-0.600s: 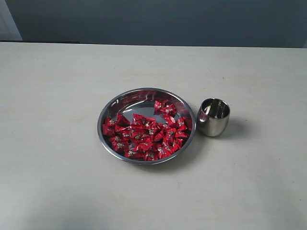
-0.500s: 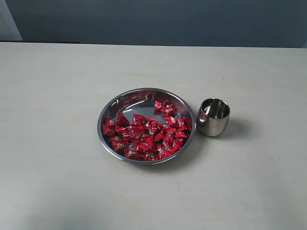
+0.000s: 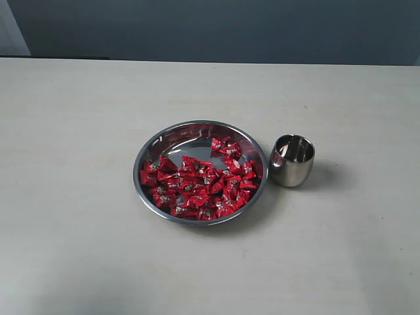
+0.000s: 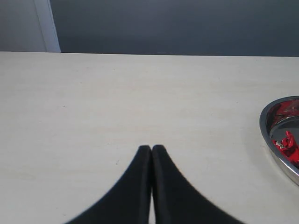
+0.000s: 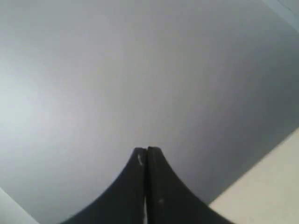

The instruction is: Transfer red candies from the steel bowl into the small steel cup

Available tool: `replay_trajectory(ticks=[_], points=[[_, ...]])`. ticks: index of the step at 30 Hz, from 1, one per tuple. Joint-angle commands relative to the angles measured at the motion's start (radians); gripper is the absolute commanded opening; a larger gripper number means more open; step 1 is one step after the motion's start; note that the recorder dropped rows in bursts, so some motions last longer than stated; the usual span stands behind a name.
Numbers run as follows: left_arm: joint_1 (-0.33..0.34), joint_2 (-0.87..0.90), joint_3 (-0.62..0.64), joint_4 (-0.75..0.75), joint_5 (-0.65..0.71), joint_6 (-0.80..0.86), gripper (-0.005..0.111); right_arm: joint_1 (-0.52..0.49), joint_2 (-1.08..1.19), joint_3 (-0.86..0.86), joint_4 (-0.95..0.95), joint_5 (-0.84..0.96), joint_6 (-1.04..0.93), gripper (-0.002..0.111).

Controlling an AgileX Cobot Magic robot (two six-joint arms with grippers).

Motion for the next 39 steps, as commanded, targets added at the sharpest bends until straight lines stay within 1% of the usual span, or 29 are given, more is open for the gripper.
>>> replay_trajectory(ticks=[1, 2, 4, 7, 10, 13, 14, 15, 16, 17, 18, 20, 21, 22, 23, 24, 27, 28, 29, 32, 34, 35, 39], points=[[-0.005, -0.007, 0.003, 0.000, -0.006, -0.002, 0.000, -0.003, -0.005, 0.002, 0.057, 0.225, 0.025, -0.001], [-0.005, -0.007, 0.003, 0.000, -0.006, -0.002, 0.000, -0.003, -0.005, 0.002, 0.068, 0.239, 0.025, -0.001], [-0.005, -0.007, 0.003, 0.000, -0.006, -0.002, 0.000, -0.001, -0.005, 0.002, 0.064, 0.212, -0.012, -0.001], [-0.005, -0.007, 0.003, 0.000, -0.006, -0.002, 0.000, 0.025, -0.005, -0.008, 0.016, 0.150, -0.124, -0.001], [-0.005, -0.007, 0.003, 0.000, -0.006, -0.002, 0.000, 0.068, 0.020, -0.110, -0.080, 0.165, -0.164, -0.001], [-0.005, -0.007, 0.003, 0.000, -0.006, -0.002, 0.000, 0.109, 0.149, -0.222, -0.212, 0.172, -0.188, -0.001], [-0.005, -0.007, 0.003, 0.000, -0.006, -0.002, 0.000, 0.124, 0.214, -0.265, -0.257, 0.172, -0.193, -0.001], [-0.005, -0.007, 0.003, 0.000, -0.006, -0.002, 0.000, 0.151, 0.350, -0.350, -0.332, 0.172, -0.195, -0.001], [-0.005, -0.007, 0.003, 0.000, -0.006, -0.002, 0.000, 0.166, 0.434, -0.401, -0.369, 0.172, -0.195, -0.001], [-0.005, -0.007, 0.003, 0.000, -0.006, -0.002, 0.000, 0.201, 0.606, -0.513, -0.439, 0.188, -0.195, -0.001], [-0.005, -0.007, 0.003, 0.000, -0.006, -0.002, 0.000, 0.222, 0.675, -0.573, -0.463, 0.206, -0.195, -0.001], [-0.005, -0.007, 0.003, 0.000, -0.006, -0.002, 0.000, 0.315, 1.021, -0.806, -0.566, 0.310, -0.200, -0.001], [-0.005, -0.007, 0.003, 0.000, -0.006, -0.002, 0.000, 0.344, 1.103, -0.863, -0.582, 0.335, -0.216, -0.001], [-0.005, -0.007, 0.003, 0.000, -0.006, -0.002, 0.000, 0.396, 1.238, -0.956, -0.584, 0.365, -0.277, -0.001], [-0.005, -0.007, 0.003, 0.000, -0.006, -0.002, 0.000, 0.425, 1.308, -1.002, -0.582, 0.370, -0.290, -0.001], [-0.005, -0.007, 0.003, 0.000, -0.006, -0.002, 0.000, 0.483, 1.423, -1.087, -0.578, 0.382, -0.301, -0.001], [-0.005, -0.007, 0.003, 0.000, -0.006, -0.002, 0.000, 0.591, 1.635, -1.234, -0.578, 0.466, -0.346, 0.000], [-0.005, -0.007, 0.003, 0.000, -0.006, -0.002, 0.000, 0.638, 1.724, -1.305, -0.541, 0.548, -0.414, 0.005], [-0.005, -0.007, 0.003, 0.000, -0.006, -0.002, 0.000, 0.666, 1.788, -1.367, -0.491, 0.620, -0.482, 0.013], [-0.005, -0.007, 0.003, 0.000, -0.006, -0.002, 0.000, 0.698, 1.885, -1.444, -0.428, 0.708, -0.542, 0.027], [-0.005, -0.007, 0.003, 0.000, -0.006, -0.002, 0.000, 0.709, 1.927, -1.474, -0.379, 0.731, -0.549, 0.032], [-0.005, -0.007, 0.003, 0.000, -0.006, -0.002, 0.000, 0.715, 1.945, -1.486, -0.358, 0.743, -0.550, 0.034], [-0.005, -0.007, 0.003, 0.000, -0.006, -0.002, 0.000, 0.724, 2.004, -1.510, -0.269, 0.808, -0.582, 0.034]])
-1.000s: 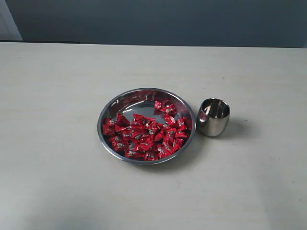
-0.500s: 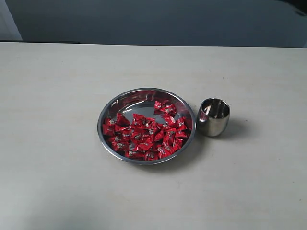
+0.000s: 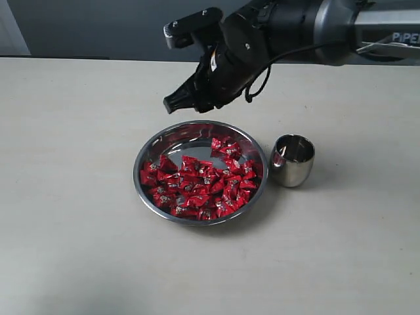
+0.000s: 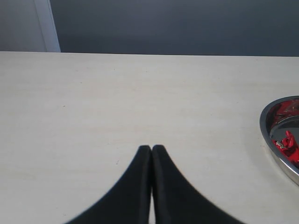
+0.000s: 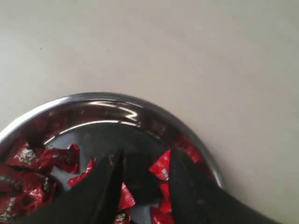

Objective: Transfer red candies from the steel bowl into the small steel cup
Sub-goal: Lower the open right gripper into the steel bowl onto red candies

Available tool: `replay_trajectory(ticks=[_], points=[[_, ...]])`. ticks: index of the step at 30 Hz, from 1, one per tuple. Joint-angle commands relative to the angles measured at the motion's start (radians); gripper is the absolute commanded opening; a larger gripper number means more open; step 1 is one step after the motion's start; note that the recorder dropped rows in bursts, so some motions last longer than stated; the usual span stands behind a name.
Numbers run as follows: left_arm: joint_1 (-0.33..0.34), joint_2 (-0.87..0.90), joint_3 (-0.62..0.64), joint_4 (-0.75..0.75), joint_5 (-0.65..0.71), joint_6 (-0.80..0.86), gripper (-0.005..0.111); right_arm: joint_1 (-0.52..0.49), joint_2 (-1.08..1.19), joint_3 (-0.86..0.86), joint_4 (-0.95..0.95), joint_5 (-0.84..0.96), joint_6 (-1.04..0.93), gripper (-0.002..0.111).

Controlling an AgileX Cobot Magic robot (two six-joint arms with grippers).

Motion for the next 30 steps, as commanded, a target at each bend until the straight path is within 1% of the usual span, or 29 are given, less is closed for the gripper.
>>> replay_trajectory(ticks=[1, 5, 11, 13, 15, 16, 17, 23, 30], points=[[-0.005, -0.007, 0.003, 0.000, -0.006, -0.002, 0.000, 0.004, 0.039, -0.020, 0.087, 0.067, -0.054, 0.034], [-0.005, -0.007, 0.003, 0.000, -0.006, -0.002, 0.000, 0.004, 0.056, -0.020, 0.173, 0.137, -0.147, 0.034], [-0.005, -0.007, 0.003, 0.000, -0.006, -0.002, 0.000, 0.004, 0.062, -0.020, 0.367, 0.153, -0.315, 0.035], [-0.005, -0.007, 0.003, 0.000, -0.006, -0.002, 0.000, 0.004, 0.062, -0.020, 0.421, 0.158, -0.369, 0.042], [-0.005, -0.007, 0.003, 0.000, -0.006, -0.002, 0.000, 0.004, 0.065, -0.020, 0.460, 0.173, -0.418, 0.052], [-0.005, -0.007, 0.003, 0.000, -0.006, -0.002, 0.000, 0.004, 0.067, -0.020, 0.462, 0.176, -0.420, 0.056], [-0.005, -0.007, 0.003, 0.000, -0.006, -0.002, 0.000, 0.004, 0.073, -0.020, 0.462, 0.176, -0.420, 0.057], [-0.005, -0.007, 0.003, 0.000, -0.006, -0.002, 0.000, 0.004, 0.126, -0.020, 0.465, 0.164, -0.420, 0.057], [-0.005, -0.007, 0.003, 0.000, -0.004, -0.002, 0.000, 0.004, 0.154, -0.020, 0.463, 0.075, -0.420, 0.056]])
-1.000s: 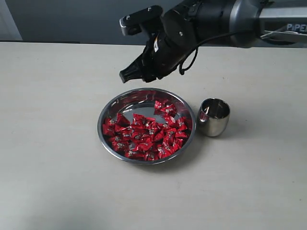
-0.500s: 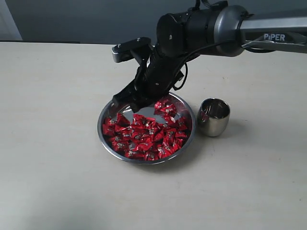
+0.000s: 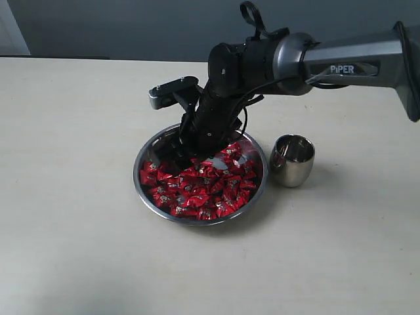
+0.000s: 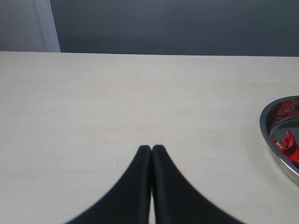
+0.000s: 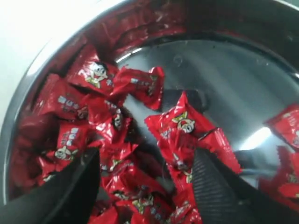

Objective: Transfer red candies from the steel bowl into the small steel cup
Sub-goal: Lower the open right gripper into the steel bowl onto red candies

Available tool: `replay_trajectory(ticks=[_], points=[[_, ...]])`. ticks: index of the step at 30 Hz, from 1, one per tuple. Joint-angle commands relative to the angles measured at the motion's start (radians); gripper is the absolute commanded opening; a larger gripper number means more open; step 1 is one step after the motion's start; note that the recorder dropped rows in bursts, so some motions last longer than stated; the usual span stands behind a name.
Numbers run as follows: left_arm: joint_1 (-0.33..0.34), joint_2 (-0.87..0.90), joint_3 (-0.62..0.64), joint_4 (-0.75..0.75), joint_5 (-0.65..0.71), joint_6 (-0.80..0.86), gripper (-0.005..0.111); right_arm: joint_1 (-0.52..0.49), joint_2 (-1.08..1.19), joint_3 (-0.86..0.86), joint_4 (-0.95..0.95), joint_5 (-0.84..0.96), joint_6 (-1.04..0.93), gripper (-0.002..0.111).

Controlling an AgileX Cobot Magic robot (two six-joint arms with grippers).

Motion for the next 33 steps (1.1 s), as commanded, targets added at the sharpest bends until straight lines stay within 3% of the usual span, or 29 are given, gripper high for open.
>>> replay_trajectory(ticks=[1, 6, 20, 22, 26, 33], points=[[-0.005, -0.007, 0.003, 0.000, -0.004, -0.002, 0.000, -0.001, 0.005, -0.008, 0.001, -0.059, -0.009, 0.054], [-0.005, -0.007, 0.003, 0.000, -0.004, -0.002, 0.000, -0.001, 0.027, -0.008, 0.001, -0.053, -0.009, 0.040], [-0.005, -0.007, 0.003, 0.000, -0.004, -0.002, 0.000, -0.001, 0.036, -0.008, -0.076, -0.039, -0.006, 0.040], [-0.005, -0.007, 0.003, 0.000, -0.004, -0.002, 0.000, -0.001, 0.036, -0.008, -0.076, -0.034, -0.006, 0.042], [-0.005, -0.007, 0.003, 0.000, -0.004, -0.002, 0.000, -0.001, 0.036, -0.008, -0.083, -0.031, -0.006, 0.063], [-0.005, -0.007, 0.003, 0.000, -0.004, -0.002, 0.000, -0.001, 0.036, -0.008, -0.089, -0.031, -0.006, 0.065]])
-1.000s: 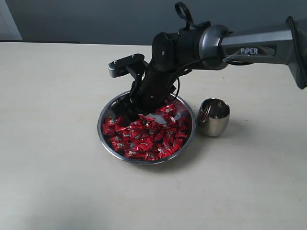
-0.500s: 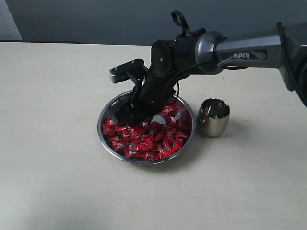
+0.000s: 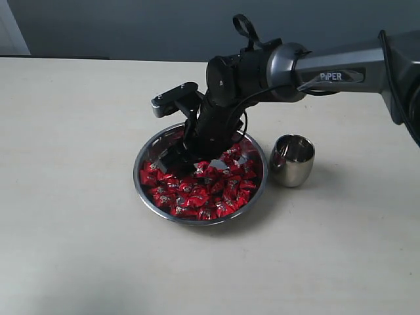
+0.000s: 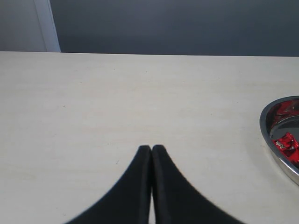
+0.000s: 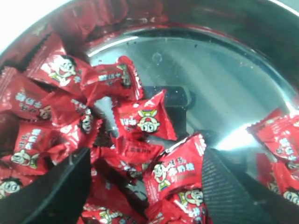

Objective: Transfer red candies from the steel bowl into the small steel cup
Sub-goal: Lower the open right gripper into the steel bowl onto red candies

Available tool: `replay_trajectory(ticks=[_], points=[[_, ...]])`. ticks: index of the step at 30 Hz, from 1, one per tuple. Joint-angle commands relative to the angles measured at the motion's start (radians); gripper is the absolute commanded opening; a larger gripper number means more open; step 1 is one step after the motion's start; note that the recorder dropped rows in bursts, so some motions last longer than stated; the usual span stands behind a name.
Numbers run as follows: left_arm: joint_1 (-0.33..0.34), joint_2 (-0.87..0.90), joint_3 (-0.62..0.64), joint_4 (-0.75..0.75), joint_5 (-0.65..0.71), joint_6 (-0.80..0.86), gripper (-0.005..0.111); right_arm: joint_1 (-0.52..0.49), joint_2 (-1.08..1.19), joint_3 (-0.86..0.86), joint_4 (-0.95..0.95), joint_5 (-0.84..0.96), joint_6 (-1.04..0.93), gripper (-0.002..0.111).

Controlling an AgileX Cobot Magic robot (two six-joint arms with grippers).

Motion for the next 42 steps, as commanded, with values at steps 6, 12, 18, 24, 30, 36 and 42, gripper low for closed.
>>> replay_trajectory(ticks=[6, 12, 18, 24, 30, 36, 42], points=[[-0.005, -0.007, 0.003, 0.000, -0.004, -0.002, 0.000, -0.001, -0.001, -0.008, -0.086, -0.001, 0.019, 0.065], [-0.005, -0.007, 0.003, 0.000, -0.004, -0.002, 0.000, -0.012, -0.001, -0.008, -0.134, 0.024, 0.079, 0.065], [-0.005, -0.007, 0.003, 0.000, -0.004, -0.002, 0.000, -0.012, -0.001, -0.008, -0.134, 0.044, 0.081, 0.065], [-0.005, -0.007, 0.003, 0.000, -0.004, -0.002, 0.000, -0.012, -0.001, -0.008, -0.126, 0.044, 0.081, 0.055], [-0.005, -0.007, 0.003, 0.000, -0.004, -0.002, 0.000, -0.012, -0.001, -0.008, -0.114, 0.038, 0.081, 0.030], [-0.005, -0.007, 0.003, 0.000, -0.004, -0.002, 0.000, -0.012, -0.001, -0.008, -0.112, 0.023, 0.081, 0.001], [-0.005, -0.007, 0.003, 0.000, -0.004, -0.002, 0.000, -0.012, -0.018, -0.008, -0.121, 0.012, 0.081, -0.001]])
